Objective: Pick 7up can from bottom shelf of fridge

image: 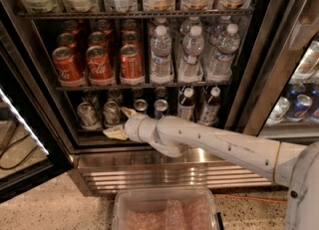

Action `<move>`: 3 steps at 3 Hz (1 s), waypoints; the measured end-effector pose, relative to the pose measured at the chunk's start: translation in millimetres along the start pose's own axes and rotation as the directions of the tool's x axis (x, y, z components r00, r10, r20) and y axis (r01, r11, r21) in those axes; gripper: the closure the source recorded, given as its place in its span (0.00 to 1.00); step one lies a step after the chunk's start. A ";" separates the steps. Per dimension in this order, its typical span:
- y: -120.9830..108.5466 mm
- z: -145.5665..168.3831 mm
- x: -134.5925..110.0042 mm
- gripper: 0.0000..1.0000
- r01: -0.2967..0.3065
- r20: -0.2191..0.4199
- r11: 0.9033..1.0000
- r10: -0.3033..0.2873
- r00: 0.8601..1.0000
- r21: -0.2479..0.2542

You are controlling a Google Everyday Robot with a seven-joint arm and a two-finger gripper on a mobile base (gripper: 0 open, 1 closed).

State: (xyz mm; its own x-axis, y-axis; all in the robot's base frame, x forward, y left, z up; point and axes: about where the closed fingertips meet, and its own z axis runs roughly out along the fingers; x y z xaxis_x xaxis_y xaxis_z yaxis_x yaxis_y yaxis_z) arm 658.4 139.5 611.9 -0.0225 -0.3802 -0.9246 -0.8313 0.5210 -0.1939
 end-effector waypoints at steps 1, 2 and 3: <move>-0.8 14.1 -4.7 0.31 -0.006 0.015 1.000 0.007 1.000 -0.006; -4.4 32.5 -10.5 0.31 -0.003 0.031 1.000 0.003 1.000 -0.016; -4.3 49.9 -18.5 0.31 -0.003 0.053 1.000 0.005 0.999 -0.031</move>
Offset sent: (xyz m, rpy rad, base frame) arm 0.0403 0.0407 0.0006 0.0405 -0.0181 0.0313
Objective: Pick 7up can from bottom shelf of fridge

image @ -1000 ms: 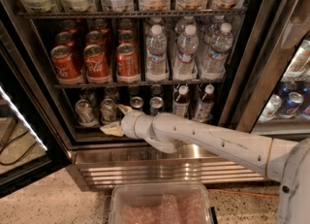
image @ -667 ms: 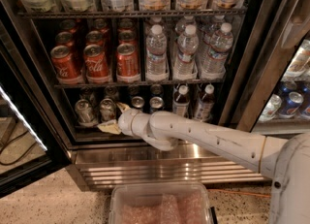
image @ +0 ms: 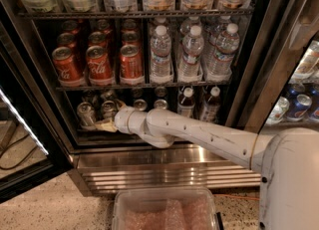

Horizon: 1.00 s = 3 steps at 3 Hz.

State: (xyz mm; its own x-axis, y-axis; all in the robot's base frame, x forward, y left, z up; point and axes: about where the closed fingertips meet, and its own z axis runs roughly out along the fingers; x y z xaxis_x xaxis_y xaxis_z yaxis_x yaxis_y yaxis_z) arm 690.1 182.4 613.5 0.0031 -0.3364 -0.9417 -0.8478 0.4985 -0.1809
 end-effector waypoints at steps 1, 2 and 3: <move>2.9 6.5 -2.5 0.50 -0.007 0.012 1.000 0.007 1.000 -0.008; 7.3 9.3 -0.4 0.73 -0.021 0.019 1.000 0.021 1.000 -0.010; 7.3 9.3 -0.4 0.96 -0.021 0.019 1.000 0.021 1.000 -0.010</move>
Offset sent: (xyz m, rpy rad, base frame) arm -0.0064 0.0179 -0.0190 0.0644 0.0363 -0.0024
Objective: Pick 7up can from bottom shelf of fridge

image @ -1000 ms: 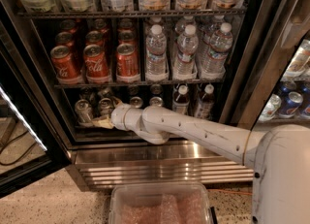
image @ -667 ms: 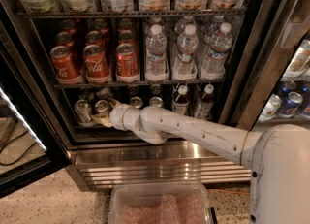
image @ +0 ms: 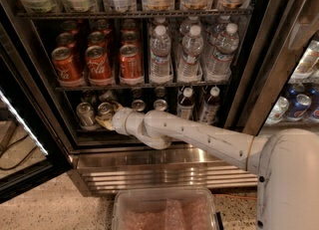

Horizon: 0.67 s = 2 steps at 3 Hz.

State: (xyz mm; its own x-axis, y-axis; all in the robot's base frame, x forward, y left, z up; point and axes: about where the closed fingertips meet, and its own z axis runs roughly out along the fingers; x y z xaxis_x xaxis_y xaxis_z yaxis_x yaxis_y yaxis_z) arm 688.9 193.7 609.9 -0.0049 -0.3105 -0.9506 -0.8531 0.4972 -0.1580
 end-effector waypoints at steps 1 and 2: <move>0.0 0.0 0.0 1.00 0.000 0.000 1.000 0.000 1.000 0.000; -4.4 -6.2 -17.9 1.00 0.030 0.026 0.999 -0.029 0.999 -0.018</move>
Offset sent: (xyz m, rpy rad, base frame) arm 0.0028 -0.0092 0.0530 0.0156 -0.0853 0.0743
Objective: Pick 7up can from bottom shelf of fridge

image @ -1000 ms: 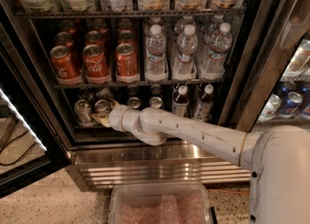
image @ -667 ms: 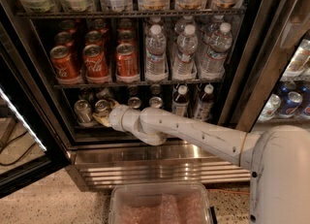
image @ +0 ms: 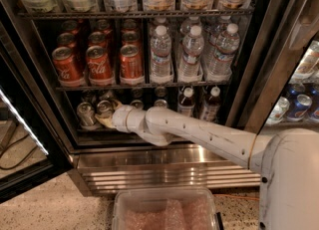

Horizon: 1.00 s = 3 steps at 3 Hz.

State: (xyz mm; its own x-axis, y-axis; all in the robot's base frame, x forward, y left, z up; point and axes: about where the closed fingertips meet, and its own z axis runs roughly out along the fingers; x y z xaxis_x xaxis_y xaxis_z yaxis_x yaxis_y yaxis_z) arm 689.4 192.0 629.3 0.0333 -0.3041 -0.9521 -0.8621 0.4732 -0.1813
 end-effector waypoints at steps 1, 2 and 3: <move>-8.8 -20.7 -29.9 1.00 0.065 0.005 0.997 -0.064 0.998 -0.041; -19.7 -55.7 -53.5 1.00 0.090 0.012 0.994 -0.089 0.996 -0.056; -20.7 -85.0 -53.3 1.00 0.023 0.012 0.996 -0.022 1.000 -0.081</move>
Offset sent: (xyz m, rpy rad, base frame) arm -0.0208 -0.0833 0.1085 -0.0509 -0.0847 0.0872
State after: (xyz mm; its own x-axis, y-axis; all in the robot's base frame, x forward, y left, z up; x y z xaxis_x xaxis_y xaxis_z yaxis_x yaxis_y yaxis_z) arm 662.5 128.2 704.8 0.0581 -0.3044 -0.9508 -0.8991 0.3980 -0.1824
